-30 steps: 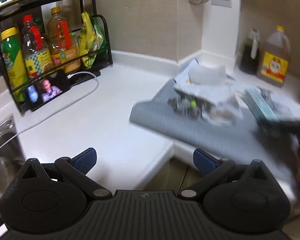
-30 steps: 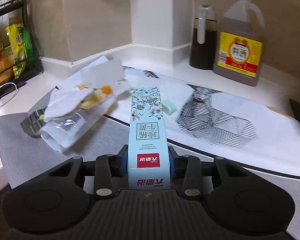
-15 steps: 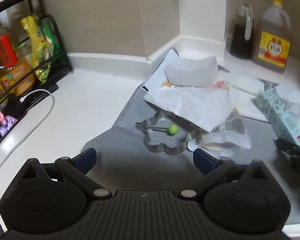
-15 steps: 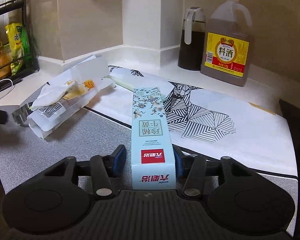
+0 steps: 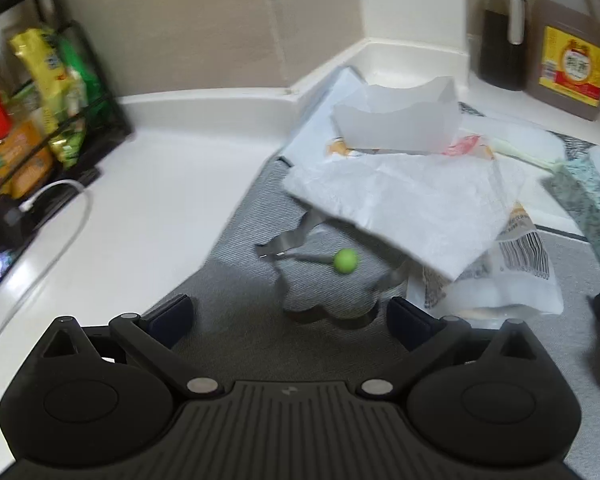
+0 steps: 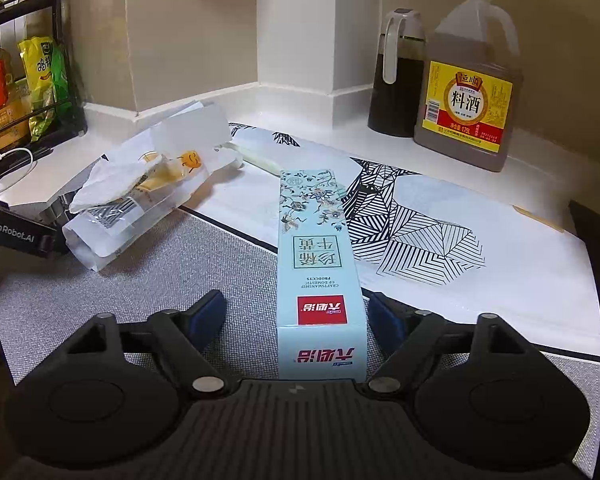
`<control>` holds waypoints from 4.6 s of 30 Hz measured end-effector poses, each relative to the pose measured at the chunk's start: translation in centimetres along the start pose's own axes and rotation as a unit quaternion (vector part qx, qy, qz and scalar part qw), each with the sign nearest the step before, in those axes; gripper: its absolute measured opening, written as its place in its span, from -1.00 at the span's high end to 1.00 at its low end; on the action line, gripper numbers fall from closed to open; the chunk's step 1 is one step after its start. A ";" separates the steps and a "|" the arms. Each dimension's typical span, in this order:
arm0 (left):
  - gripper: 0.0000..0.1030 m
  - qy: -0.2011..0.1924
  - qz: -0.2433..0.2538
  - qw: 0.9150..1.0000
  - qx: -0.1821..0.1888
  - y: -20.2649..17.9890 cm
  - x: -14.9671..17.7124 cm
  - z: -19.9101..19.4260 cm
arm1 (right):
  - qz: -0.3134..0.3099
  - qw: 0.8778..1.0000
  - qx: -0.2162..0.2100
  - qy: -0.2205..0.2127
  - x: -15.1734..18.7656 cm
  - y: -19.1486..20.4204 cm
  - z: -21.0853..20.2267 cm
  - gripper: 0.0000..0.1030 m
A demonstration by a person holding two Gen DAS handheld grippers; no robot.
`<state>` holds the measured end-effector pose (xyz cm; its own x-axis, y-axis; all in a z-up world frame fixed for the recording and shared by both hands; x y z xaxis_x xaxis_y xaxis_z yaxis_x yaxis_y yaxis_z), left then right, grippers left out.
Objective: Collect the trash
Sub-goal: 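Grasp the flower-shaped metal cookie cutter with the left tool while the right tool holds the box, then carry the tissue box and cookie cutter off the mat toward the bin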
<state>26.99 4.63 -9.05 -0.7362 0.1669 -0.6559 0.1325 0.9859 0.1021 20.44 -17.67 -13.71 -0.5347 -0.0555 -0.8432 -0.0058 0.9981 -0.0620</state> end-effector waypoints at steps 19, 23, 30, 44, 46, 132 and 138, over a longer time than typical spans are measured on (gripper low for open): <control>-1.00 -0.060 -0.037 0.994 0.078 -0.3 -1.0 2.6 | 0.017 0.999 0.029 0.015 -0.7 0.0 1.4 -0.99; -1.00 -0.064 -0.037 0.994 0.079 -0.3 -1.0 2.6 | 0.018 0.999 0.029 0.015 -0.7 0.0 1.4 -1.00; -1.00 -0.069 -0.036 0.994 0.080 -0.2 -0.9 2.6 | 0.018 0.999 0.029 0.015 -0.7 0.0 1.4 -1.00; -1.00 -0.068 -0.036 0.994 0.080 -0.2 -0.9 2.6 | 0.017 0.999 0.029 0.015 -0.7 0.0 1.4 -1.00; -1.00 -0.067 -0.036 0.994 0.080 -0.3 -0.9 2.6 | 0.018 0.999 0.029 0.015 -0.7 0.0 1.4 -1.00; -0.58 -0.036 -0.097 0.992 0.068 -1.4 28.5 -22.8 | -0.048 0.980 -0.186 0.047 17.0 7.2 -20.9 0.19; -0.58 -0.028 -0.100 0.992 0.066 -1.4 28.7 -22.2 | -0.051 0.980 -0.187 0.055 17.2 7.4 -20.6 0.19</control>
<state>-9.10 8.35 -11.40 -0.7195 -0.0355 -0.6935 0.0766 0.9885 -0.1301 -6.20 -10.68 -17.71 -0.6025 -0.1717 -0.7794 -0.3613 0.9295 0.0745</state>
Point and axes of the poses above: each gripper's, at about its wrist camera, not at the fingertips, and z roughly the way its jaws point, y to its left, x to its underside, the point moved 4 cm from there along z, roughly the way its jaws point, and after that the axes turned 7 degrees about x, right-handed, at the moved point
